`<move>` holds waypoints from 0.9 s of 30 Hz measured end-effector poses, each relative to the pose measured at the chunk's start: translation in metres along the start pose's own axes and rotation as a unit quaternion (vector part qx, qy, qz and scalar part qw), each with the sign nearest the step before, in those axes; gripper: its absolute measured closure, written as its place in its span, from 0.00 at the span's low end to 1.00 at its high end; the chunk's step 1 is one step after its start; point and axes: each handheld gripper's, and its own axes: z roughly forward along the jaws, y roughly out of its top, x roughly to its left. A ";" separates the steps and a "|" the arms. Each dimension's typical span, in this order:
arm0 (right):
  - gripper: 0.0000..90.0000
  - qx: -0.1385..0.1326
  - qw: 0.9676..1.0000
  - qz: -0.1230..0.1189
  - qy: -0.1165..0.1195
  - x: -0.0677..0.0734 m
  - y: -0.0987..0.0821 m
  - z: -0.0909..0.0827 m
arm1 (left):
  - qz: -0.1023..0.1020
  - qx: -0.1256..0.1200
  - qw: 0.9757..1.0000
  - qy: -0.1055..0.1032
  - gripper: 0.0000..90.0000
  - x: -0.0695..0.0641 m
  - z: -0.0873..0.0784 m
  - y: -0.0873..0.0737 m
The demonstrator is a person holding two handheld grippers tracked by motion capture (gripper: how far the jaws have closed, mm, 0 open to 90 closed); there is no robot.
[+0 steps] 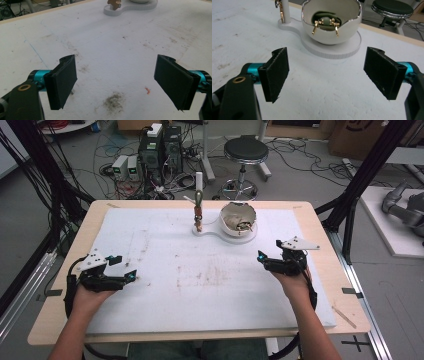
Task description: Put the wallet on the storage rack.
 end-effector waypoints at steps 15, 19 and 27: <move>0.23 -0.019 1.000 -0.001 0.004 0.000 -0.026 -0.011 | 0.005 -0.006 1.000 -0.015 0.20 -0.006 0.009 0.005; 0.23 -0.016 1.000 -0.004 0.008 0.001 -0.029 -0.008 | 0.006 -0.008 1.000 -0.016 0.20 -0.007 0.011 0.006; 0.23 -0.013 1.000 0.000 0.007 -0.003 -0.032 -0.008 | 0.006 -0.005 1.000 -0.017 0.20 -0.010 0.011 0.005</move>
